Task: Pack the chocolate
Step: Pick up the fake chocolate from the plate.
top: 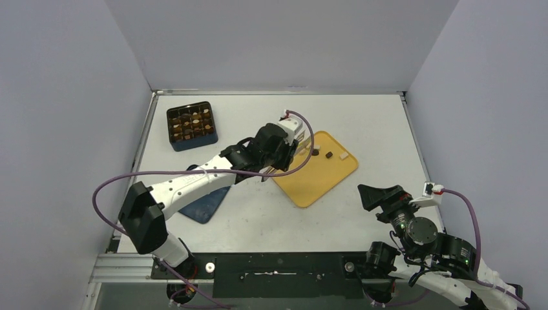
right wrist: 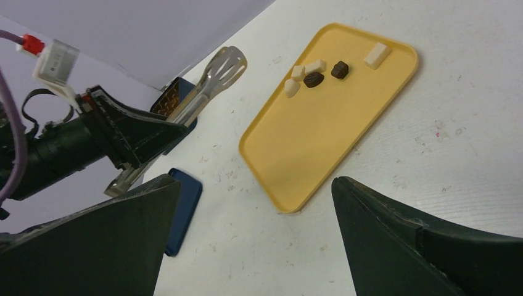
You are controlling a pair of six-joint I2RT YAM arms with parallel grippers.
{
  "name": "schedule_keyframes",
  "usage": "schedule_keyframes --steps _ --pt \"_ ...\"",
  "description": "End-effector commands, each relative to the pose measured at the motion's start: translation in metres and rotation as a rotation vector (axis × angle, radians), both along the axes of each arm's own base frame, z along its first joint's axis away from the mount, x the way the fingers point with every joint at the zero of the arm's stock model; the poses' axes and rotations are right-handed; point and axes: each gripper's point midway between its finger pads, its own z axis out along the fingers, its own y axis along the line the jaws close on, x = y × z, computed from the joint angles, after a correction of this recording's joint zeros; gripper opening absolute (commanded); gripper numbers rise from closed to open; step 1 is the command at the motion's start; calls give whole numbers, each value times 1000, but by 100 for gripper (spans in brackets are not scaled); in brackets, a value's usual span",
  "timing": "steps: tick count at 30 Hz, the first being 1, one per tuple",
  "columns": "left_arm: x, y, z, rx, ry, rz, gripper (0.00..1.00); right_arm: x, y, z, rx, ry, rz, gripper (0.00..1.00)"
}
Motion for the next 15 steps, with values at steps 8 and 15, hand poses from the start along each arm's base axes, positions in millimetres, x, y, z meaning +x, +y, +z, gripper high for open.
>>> schedule_keyframes --steps 8,15 --pt "3 -69 -37 69 -43 -162 38 1 -3 5 14 -11 -16 100" --pt "14 -92 -52 86 -37 -197 38 1 -4 5 18 -9 -23 100"
